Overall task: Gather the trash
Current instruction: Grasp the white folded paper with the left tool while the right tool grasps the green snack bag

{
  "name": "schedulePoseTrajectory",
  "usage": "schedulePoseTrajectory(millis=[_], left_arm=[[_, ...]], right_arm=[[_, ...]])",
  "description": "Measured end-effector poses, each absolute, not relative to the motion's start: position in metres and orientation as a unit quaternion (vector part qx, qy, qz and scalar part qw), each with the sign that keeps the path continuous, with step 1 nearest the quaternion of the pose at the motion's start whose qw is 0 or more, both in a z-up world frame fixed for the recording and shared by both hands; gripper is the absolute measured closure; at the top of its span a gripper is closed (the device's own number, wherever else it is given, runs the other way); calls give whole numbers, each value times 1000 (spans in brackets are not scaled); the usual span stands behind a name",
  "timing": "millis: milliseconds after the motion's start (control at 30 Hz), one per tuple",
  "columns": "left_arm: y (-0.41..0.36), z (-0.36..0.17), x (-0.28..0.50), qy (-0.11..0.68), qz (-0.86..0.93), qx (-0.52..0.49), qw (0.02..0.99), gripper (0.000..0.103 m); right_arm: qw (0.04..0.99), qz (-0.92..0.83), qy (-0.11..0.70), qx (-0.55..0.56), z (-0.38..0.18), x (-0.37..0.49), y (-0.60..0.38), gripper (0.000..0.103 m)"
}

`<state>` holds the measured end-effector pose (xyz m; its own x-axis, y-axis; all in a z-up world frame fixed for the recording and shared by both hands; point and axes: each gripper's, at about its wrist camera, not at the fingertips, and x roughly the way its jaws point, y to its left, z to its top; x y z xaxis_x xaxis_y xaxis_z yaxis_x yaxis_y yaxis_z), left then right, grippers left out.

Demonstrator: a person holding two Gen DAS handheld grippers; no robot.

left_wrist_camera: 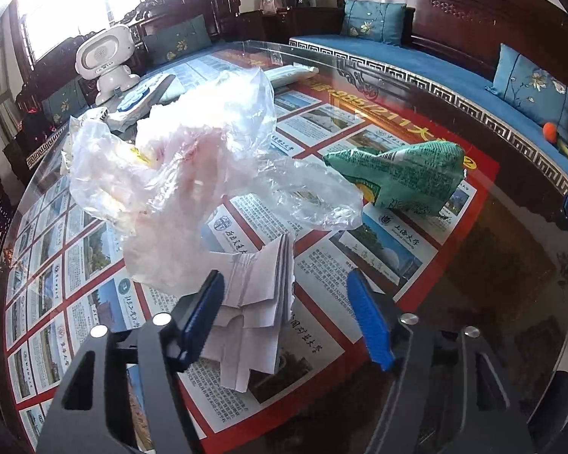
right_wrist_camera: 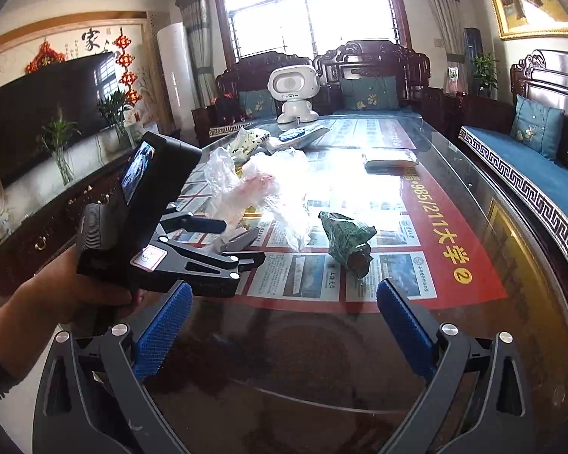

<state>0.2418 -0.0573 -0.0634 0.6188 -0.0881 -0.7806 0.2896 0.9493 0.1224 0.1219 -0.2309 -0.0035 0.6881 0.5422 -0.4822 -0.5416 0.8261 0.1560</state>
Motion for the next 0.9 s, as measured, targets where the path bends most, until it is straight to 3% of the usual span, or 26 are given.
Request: schedulePoseTrajectory(millis=[100, 267, 867, 900], left_arm=[[-51, -69, 245, 431, -114, 105, 889, 68], [-40, -62, 238, 421, -130, 80, 894, 84], [-19, -35, 202, 393, -181, 12, 901, 91], [-19, -34, 201, 392, -181, 12, 902, 91]], right_arm=[[916, 300, 266, -6, -5, 132, -226, 8], [908, 303, 291, -4, -14, 157, -221, 16], [899, 234, 367, -43, -38, 254, -214, 17], [896, 239, 372, -44, -41, 258, -212, 21]])
